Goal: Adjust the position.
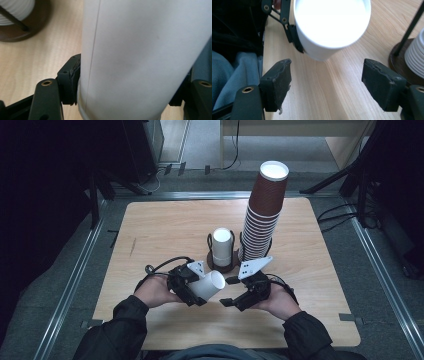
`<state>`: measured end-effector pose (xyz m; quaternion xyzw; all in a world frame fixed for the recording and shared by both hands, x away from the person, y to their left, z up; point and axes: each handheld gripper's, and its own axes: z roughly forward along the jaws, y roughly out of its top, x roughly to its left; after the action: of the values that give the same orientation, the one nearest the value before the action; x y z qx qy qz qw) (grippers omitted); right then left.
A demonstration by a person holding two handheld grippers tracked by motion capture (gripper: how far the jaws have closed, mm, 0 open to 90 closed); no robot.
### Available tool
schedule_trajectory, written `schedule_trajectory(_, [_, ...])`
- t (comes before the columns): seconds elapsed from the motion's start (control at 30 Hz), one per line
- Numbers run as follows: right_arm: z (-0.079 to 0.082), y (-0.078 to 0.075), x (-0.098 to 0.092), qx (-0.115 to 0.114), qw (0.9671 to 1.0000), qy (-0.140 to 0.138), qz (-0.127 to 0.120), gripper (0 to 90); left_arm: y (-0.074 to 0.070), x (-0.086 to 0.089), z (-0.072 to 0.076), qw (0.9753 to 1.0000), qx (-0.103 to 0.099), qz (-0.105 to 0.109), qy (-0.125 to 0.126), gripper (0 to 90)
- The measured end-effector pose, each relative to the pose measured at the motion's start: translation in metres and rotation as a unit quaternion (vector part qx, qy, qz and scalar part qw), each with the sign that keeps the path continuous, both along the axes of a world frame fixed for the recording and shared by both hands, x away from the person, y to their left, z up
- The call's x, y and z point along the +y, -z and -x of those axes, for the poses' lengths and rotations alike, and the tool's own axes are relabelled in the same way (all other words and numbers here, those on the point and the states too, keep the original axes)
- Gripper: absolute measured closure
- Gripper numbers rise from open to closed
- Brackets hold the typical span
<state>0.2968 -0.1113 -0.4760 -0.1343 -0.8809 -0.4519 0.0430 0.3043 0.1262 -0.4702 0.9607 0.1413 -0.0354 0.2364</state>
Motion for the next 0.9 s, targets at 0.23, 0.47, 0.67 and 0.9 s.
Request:
schedule_trajectory(0.23, [-0.002,-0.001,0.009,-0.003,0.9999,-0.011,-0.008,23.8,0.007,-0.006,0.002,0.9998,0.001,-0.016,0.013,29.9])
schedule_trajectory(0.47, [-0.003,-0.002,0.020,0.002,0.9997,-0.022,-0.007,23.6,0.012,-0.011,0.003,0.9994,0.005,-0.026,0.023,29.9])
schedule_trajectory(0.67, [-0.003,-0.002,0.025,0.005,0.9996,-0.028,0.000,26.0,0.014,-0.013,0.006,0.9991,0.009,-0.027,0.031,29.3])
schedule_trajectory(0.9, [-0.005,-0.003,0.026,0.019,0.9987,-0.048,0.002,36.0,0.015,-0.013,0.008,0.9988,0.019,-0.024,0.039,29.2])
